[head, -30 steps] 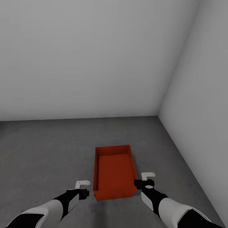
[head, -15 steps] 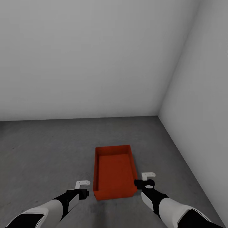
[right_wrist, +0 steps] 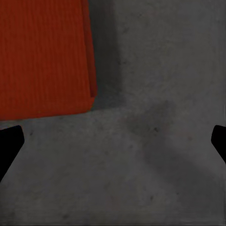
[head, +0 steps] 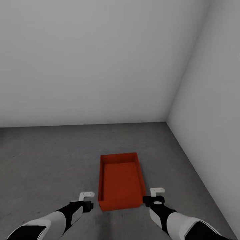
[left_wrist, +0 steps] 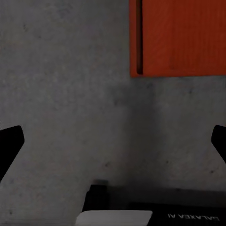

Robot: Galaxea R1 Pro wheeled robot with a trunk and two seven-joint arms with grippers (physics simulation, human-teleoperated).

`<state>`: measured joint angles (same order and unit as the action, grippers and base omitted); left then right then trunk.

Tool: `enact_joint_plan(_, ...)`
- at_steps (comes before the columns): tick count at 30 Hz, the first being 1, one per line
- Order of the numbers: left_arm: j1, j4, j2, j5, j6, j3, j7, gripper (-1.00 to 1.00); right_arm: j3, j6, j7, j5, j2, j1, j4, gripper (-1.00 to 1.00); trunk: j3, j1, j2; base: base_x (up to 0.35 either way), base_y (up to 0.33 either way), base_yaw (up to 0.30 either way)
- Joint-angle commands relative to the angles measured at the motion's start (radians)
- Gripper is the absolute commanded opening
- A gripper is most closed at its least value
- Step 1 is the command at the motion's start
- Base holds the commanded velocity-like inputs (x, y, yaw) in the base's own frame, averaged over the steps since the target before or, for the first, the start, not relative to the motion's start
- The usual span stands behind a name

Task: Move the two storage containers from the living room to the garage. In the garage, place one container on the floor and stack the other container on top of it (either order is fine).

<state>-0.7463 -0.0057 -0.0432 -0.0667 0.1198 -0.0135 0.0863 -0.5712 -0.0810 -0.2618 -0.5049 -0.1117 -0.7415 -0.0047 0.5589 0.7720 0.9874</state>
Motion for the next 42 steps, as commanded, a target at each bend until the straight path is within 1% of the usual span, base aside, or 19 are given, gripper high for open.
enact_joint_plan(1,0.001,0.001,0.001,-0.007,0.004,-0.002,0.003,1.00,-0.009,-0.005,-0.002,-0.009,-0.001,0.008,0.006,1.00,0.001,0.000,0.001,0.000,0.000,0.000)
enact_joint_plan(3,0.002,0.002,0.005,-0.007,0.003,-0.002,0.003,1.00,-0.010,-0.007,-0.002,-0.004,-0.002,0.061,0.013,1.00,0.001,0.000,0.001,0.000,0.000,0.000)
enact_joint_plan(4,0.003,0.002,0.005,-0.007,0.003,-0.002,0.003,1.00,-0.010,-0.007,-0.002,-0.004,-0.001,0.072,0.013,1.00,0.001,0.000,0.001,0.000,0.000,0.000)
enact_joint_plan(6,0.003,0.002,0.006,-0.007,0.003,-0.002,0.003,1.00,-0.010,-0.008,-0.002,-0.002,0.000,0.112,0.015,1.00,0.001,0.000,0.001,0.000,0.000,0.000)
enact_joint_plan(9,0.005,0.002,0.006,-0.006,0.003,-0.002,0.003,1.00,-0.010,-0.008,-0.001,-0.002,0.001,0.151,0.015,1.00,0.001,0.000,0.001,0.000,0.000,0.000)
enact_joint_plan(11,0.014,0.003,0.006,-0.007,0.003,-0.002,0.002,1.00,-0.010,-0.010,-0.001,-0.001,0.004,0.190,0.015,1.00,0.001,0.000,0.001,0.000,0.000,0.000)
enact_joint_plan(15,0.084,0.002,0.006,-0.005,0.002,-0.002,0.001,1.00,-0.010,-0.012,0.001,0.001,0.009,0.272,0.015,1.00,0.001,0.000,0.001,0.000,0.000,0.000)
enact_joint_plan(18,0.121,0.002,0.006,-0.005,0.001,-0.003,0.001,1.00,-0.010,-0.022,0.003,0.003,0.010,0.319,0.015,1.00,0.001,0.000,0.001,0.000,0.000,0.000)
enact_joint_plan(23,0.174,0.003,0.006,-0.006,0.001,-0.002,0.001,1.00,-0.010,-0.033,0.017,0.002,0.010,0.370,0.017,1.00,0.001,0.000,0.001,0.000,0.000,0.000)
enact_joint_plan(26,0.197,0.003,0.006,-0.007,0.001,-0.002,0.001,1.00,-0.010,-0.035,0.022,0.000,0.009,0.387,0.017,1.00,0.001,0.000,0.001,0.000,0.000,0.000)
enact_joint_plan(31,0.206,0.003,0.006,-0.007,0.001,-0.002,0.001,1.00,-0.010,-0.036,0.024,-0.008,0.008,0.392,0.017,1.00,0.000,0.000,0.001,0.000,0.000,0.000)
enact_joint_plan(35,0.211,0.003,0.006,-0.007,0.002,-0.002,0.001,1.00,-0.010,-0.035,0.024,-0.011,0.006,0.393,0.018,1.00,-0.005,0.000,0.001,0.000,0.000,0.000)
enact_joint_plan(39,0.232,0.003,0.004,-0.006,0.003,-0.003,0.001,1.00,-0.010,-0.035,0.024,-0.012,0.006,0.393,0.018,1.00,-0.011,0.000,0.001,0.000,0.000,0.000)
enact_joint_plan(42,0.234,0.003,0.004,-0.006,0.004,-0.002,0.001,1.00,-0.010,-0.035,0.024,-0.011,0.006,0.393,0.018,1.00,-0.016,0.000,0.001,0.000,0.000,0.000)
